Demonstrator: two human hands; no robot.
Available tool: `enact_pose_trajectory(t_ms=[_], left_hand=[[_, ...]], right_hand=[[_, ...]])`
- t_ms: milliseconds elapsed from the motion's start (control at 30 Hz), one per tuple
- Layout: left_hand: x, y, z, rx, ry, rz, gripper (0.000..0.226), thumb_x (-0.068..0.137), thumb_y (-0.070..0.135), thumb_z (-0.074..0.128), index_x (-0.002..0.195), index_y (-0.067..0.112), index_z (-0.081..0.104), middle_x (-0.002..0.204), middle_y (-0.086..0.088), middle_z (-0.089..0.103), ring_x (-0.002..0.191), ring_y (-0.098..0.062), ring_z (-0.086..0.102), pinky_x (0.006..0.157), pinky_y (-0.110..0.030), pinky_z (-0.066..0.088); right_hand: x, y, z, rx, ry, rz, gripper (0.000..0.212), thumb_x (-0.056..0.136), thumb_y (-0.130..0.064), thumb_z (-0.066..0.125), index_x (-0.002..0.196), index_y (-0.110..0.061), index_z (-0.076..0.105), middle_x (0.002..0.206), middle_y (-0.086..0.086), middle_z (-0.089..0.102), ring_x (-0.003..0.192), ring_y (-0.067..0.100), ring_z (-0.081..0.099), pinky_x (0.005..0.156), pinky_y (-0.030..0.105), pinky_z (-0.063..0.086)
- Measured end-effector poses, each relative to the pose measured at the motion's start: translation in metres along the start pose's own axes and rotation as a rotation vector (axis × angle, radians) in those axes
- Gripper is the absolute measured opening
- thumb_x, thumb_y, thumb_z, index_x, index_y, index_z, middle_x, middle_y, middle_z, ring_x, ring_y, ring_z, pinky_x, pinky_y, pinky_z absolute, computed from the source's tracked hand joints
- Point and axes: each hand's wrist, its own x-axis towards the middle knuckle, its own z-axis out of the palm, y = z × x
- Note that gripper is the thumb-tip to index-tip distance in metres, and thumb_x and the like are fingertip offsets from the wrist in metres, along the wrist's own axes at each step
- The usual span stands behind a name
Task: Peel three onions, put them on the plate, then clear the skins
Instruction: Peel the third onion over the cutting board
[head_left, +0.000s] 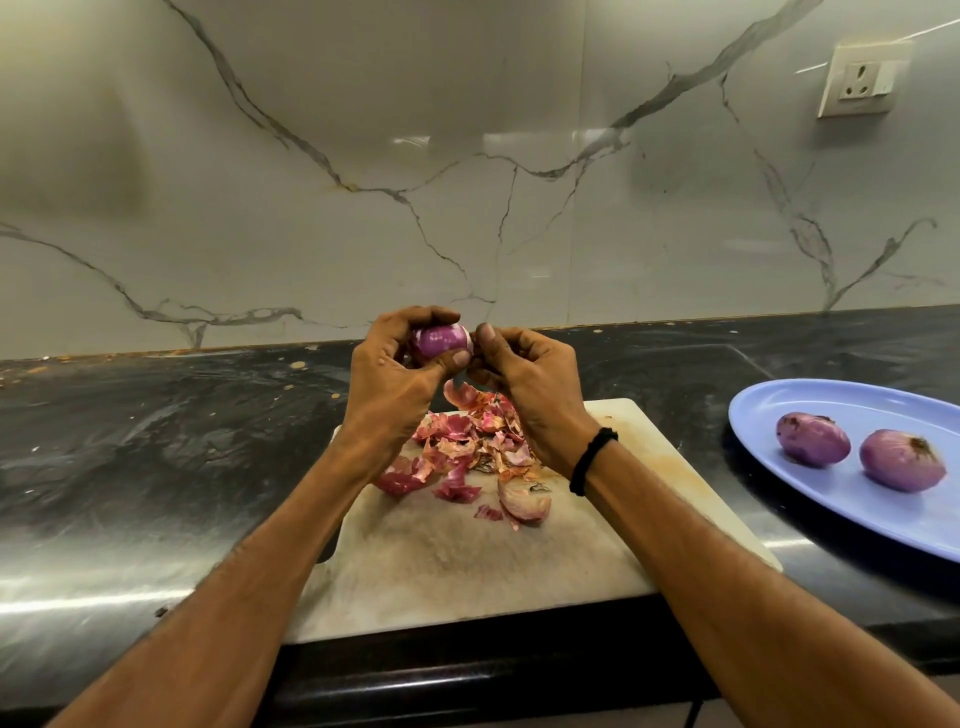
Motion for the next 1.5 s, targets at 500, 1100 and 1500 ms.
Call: enact_pose_trajectory(t_ms=[500, 1100, 1500], left_hand=[[-0.001, 0.0, 0.0, -0.045, -0.069, -0.009, 0.032, 0.086, 0.004, 0.073, 0.113, 0.019, 0.063, 0.119, -0.003, 0.064, 0.108, -0.011, 0.065, 0.087, -0.024, 0.056], [0.004, 0.002, 0.004, -0.584, 0.006, -0.295, 0.029, 0.076, 0.007, 0.068, 0.105, 0.009, 0.067, 0.119, -0.017, 0.062, 0.11, -0.029, 0.064, 0.086, -0.034, 0.06], [0.006, 0.013, 0.002, -0.805, 0.106, -0.473, 0.017, 0.101, 0.012, 0.053, 0.114, 0.008, 0.064, 0.132, -0.027, 0.06, 0.118, -0.042, 0.064, 0.091, -0.047, 0.059]], right_hand=[[-0.005, -0.005, 0.002, -0.051, -0.083, 0.079, 0.014, 0.1, -0.005, 0.047, 0.101, -0.003, 0.062, 0.086, 0.009, 0.061, 0.069, 0.011, 0.058, 0.06, 0.019, 0.053], [-0.009, -0.016, 0.007, 0.351, -0.062, 0.261, 0.022, 0.103, -0.002, 0.038, 0.114, 0.009, 0.054, 0.08, 0.014, 0.052, 0.063, 0.015, 0.048, 0.051, 0.019, 0.051], [0.0, -0.012, -0.001, 0.474, 0.018, 0.251, 0.019, 0.096, 0.008, 0.043, 0.092, -0.004, 0.057, 0.088, 0.01, 0.057, 0.074, 0.018, 0.055, 0.062, 0.026, 0.054]])
